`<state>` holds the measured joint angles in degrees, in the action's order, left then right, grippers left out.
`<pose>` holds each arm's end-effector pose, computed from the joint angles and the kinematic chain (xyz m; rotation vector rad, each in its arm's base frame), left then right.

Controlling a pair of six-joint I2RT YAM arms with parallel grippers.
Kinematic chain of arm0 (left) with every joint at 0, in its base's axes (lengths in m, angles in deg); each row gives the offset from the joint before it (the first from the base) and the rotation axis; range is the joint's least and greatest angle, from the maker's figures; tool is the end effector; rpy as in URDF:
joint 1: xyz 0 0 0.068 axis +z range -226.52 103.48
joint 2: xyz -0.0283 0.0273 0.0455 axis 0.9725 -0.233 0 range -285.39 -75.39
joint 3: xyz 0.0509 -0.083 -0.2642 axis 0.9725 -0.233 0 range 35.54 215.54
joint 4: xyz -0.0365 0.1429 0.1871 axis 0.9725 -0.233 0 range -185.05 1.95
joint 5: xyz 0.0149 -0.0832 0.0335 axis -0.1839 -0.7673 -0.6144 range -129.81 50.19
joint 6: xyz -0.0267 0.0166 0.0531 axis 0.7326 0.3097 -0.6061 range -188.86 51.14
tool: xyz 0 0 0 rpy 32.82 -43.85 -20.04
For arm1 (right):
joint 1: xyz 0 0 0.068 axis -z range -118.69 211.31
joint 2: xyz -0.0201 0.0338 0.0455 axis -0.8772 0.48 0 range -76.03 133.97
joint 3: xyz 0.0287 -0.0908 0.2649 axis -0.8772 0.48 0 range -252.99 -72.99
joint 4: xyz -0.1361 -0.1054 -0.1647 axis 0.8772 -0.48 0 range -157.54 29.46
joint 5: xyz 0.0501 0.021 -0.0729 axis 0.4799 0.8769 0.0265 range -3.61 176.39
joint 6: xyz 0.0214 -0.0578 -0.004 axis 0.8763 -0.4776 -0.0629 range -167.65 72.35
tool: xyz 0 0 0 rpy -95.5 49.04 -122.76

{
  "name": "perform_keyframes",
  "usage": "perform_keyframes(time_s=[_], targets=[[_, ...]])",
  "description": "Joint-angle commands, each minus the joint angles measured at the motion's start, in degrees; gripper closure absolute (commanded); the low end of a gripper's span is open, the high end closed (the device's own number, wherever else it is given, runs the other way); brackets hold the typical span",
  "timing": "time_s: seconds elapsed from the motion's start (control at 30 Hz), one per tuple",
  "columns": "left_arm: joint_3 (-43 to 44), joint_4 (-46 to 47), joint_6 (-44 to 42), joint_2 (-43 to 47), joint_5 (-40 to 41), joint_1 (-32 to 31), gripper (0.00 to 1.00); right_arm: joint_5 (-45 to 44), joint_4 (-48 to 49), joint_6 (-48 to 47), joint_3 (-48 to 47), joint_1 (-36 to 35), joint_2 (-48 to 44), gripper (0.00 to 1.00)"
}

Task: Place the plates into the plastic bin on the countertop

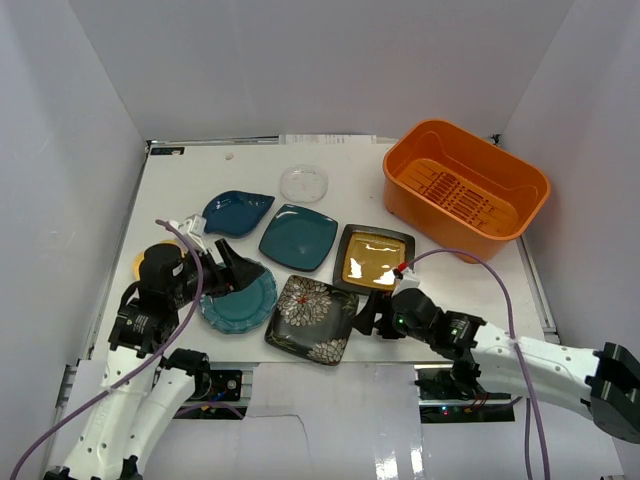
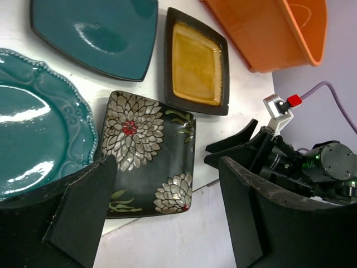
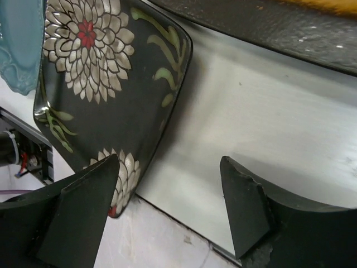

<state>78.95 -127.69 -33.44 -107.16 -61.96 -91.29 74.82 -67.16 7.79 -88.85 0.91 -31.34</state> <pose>0.0871 -0.0412 0.3055 -0.1362 2.1503 -0.9247 0.0798 0.1216 0.1825 0.0208 2.3296 0.8910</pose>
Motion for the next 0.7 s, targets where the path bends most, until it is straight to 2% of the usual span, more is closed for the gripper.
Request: perform_keyframes(time_s=[0.0, 0.1, 0.23, 0.47, 0.57, 0.67], targets=[[-1.05, -3.25, 3.86, 0.22, 4.92, -0.18, 0.17, 0.94, 14.77, 5.46, 0.91, -0.07, 5.13, 0.22], [-2.9, -3.08, 5.45, -0.4, 6.24, -0.09, 0.18, 0.94, 19.87, 8.1, 1.62, -0.07, 10.23, 0.25], [-4.48, -1.41, 5.71, -1.8, 5.37, -0.18, 0.18, 1.9, 30.3, 12.32, 5.56, 0.02, 15.42, 0.36], [-5.71, 1.93, 4.4, -3.74, 5.72, -0.18, 0.2, 1.47, 38.16, 16.27, 6.72, 0.02, 25.88, 0.5], [-5.71, 2.98, 3.78, -4.62, 5.28, -0.18, 0.21, 1.38, 43.41, 18.38, 8.46, -0.07, 29.84, 0.6], [-5.89, 3.78, 3.25, -5.14, 3.79, -0.18, 0.22, 0.5, 45.63, 21.11, 10.92, 0.02, 30.47, 0.81]])
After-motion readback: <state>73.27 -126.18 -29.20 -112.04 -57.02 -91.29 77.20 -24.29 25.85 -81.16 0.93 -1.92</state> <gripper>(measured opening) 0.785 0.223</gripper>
